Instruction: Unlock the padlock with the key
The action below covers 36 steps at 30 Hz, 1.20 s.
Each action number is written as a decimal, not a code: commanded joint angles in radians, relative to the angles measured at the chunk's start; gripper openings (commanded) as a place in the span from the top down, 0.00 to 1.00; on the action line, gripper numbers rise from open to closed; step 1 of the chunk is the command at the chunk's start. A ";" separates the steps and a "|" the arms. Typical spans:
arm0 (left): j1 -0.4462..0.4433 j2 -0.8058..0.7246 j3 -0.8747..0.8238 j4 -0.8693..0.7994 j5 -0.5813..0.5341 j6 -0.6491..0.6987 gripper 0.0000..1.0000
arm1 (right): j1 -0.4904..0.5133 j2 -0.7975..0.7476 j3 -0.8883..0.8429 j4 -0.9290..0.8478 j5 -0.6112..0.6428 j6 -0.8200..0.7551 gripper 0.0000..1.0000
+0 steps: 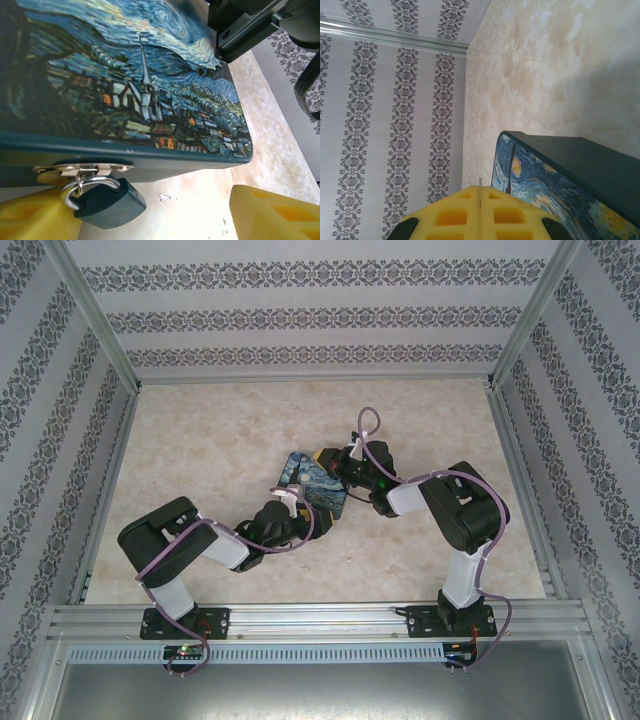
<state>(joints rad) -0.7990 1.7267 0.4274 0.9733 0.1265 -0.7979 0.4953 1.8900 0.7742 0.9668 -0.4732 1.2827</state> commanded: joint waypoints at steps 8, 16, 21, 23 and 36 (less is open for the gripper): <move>-0.011 0.061 -0.021 0.165 -0.031 -0.080 0.34 | 0.006 0.061 -0.024 -0.065 -0.006 -0.013 1.00; -0.011 0.060 -0.038 0.178 -0.072 -0.103 0.43 | 0.003 0.064 -0.026 -0.060 -0.008 -0.011 1.00; -0.011 0.057 -0.048 0.189 -0.089 -0.117 0.49 | 0.003 0.064 -0.027 -0.057 -0.007 -0.010 1.00; -0.010 0.056 -0.050 0.189 -0.091 -0.118 0.51 | 0.003 0.064 -0.027 -0.056 -0.007 -0.010 1.00; -0.011 0.062 -0.053 0.182 -0.097 -0.123 0.63 | 0.003 0.063 -0.030 -0.054 -0.006 -0.008 1.00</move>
<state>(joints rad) -0.7986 1.7786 0.3771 1.0901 0.0406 -0.9146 0.4950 1.8954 0.7742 0.9821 -0.4805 1.2877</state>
